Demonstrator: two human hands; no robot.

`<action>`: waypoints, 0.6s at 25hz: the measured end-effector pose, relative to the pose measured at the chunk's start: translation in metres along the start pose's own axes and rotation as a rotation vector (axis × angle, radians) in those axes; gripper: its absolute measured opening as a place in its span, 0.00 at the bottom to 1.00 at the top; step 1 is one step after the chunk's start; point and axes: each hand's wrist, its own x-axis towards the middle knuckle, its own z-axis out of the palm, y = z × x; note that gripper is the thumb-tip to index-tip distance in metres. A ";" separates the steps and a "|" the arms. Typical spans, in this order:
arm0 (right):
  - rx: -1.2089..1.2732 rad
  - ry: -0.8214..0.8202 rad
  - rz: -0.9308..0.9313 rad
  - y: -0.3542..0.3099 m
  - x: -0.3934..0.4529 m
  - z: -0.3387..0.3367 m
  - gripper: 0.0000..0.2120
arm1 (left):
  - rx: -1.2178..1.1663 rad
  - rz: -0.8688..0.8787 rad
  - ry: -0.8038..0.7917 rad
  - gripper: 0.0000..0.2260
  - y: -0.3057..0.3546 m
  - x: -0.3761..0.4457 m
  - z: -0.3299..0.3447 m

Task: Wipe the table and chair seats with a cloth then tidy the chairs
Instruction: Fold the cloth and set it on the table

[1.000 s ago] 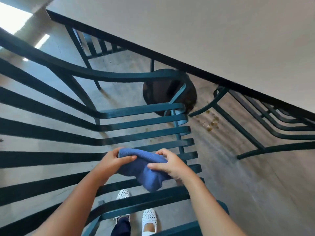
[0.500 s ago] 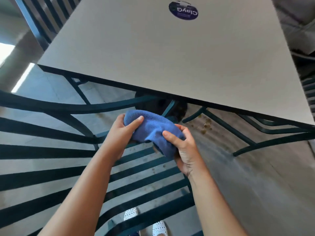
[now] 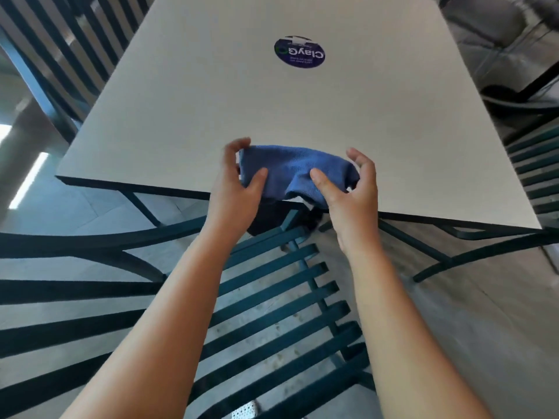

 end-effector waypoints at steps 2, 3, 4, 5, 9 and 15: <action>-0.147 -0.005 -0.097 0.002 0.018 0.005 0.24 | 0.222 0.126 0.004 0.16 0.001 0.015 0.012; -0.234 -0.031 -0.124 0.005 0.025 0.007 0.24 | 0.325 0.155 -0.009 0.17 -0.001 0.021 0.017; -0.346 -0.062 -0.132 0.008 0.031 0.008 0.25 | 0.432 0.163 -0.036 0.17 -0.005 0.025 0.022; -0.500 -0.084 -0.121 0.011 0.035 0.009 0.26 | 0.551 0.159 -0.065 0.18 -0.006 0.027 0.025; -1.104 -0.178 -0.201 0.011 0.038 0.012 0.25 | 0.982 0.182 -0.224 0.22 -0.009 0.021 0.027; -1.152 -0.345 -0.169 0.033 0.034 0.011 0.25 | 1.161 0.127 -0.344 0.24 -0.017 0.019 0.024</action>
